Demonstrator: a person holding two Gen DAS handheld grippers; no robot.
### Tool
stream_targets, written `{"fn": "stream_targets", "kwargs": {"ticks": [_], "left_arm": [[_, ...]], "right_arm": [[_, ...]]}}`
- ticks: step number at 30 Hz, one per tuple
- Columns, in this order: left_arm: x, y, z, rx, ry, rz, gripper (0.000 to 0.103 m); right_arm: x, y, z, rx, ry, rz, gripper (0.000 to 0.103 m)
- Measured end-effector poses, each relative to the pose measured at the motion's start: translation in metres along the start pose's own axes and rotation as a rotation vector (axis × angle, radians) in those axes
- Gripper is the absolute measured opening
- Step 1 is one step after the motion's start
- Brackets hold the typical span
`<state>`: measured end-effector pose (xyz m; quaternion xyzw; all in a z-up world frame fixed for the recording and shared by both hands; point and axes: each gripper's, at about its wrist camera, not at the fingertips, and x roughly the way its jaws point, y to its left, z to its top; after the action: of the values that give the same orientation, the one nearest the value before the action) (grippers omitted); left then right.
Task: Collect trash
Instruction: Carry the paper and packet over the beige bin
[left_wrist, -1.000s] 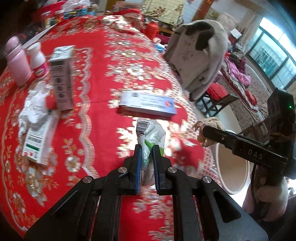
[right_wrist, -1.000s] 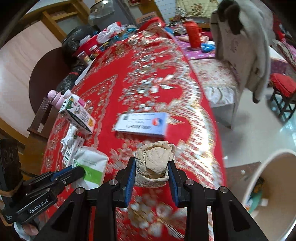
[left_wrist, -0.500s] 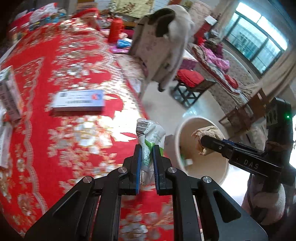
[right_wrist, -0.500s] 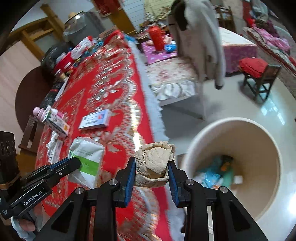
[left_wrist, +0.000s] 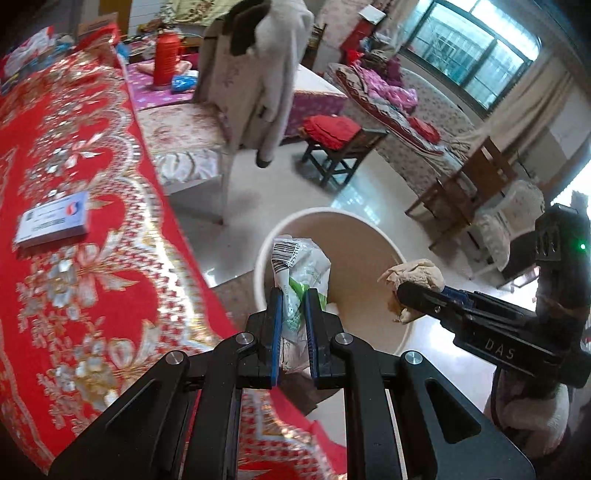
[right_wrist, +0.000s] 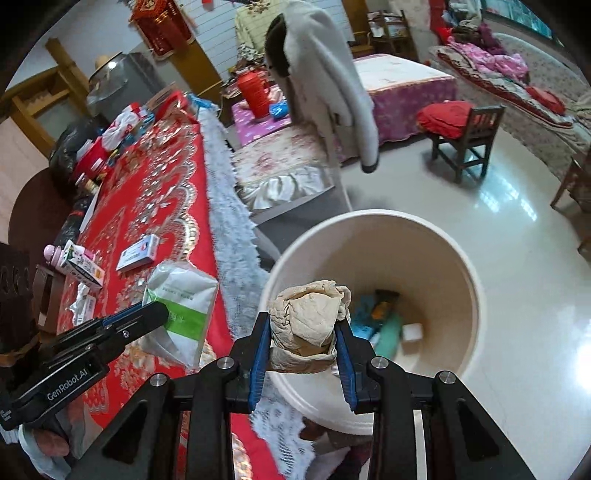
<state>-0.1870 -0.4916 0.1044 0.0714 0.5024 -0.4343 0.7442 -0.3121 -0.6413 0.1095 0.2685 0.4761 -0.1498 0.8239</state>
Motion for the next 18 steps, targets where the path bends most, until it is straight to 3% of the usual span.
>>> {"fn": "stream_targets", "kwargs": {"ticks": [9,18], "left_arm": [[0.025,-0.032,0.0,0.036,0.037,-0.021,0.009],[0.034,-0.041,-0.003,0.029,0.056,-0.016,0.009]], "right_arm": [[-0.011,-0.029,-0.009,0.03,-0.006,-0.035,0.032],[-0.015,-0.038,-0.014,0.043,-0.004,-0.04,0.032]]}}
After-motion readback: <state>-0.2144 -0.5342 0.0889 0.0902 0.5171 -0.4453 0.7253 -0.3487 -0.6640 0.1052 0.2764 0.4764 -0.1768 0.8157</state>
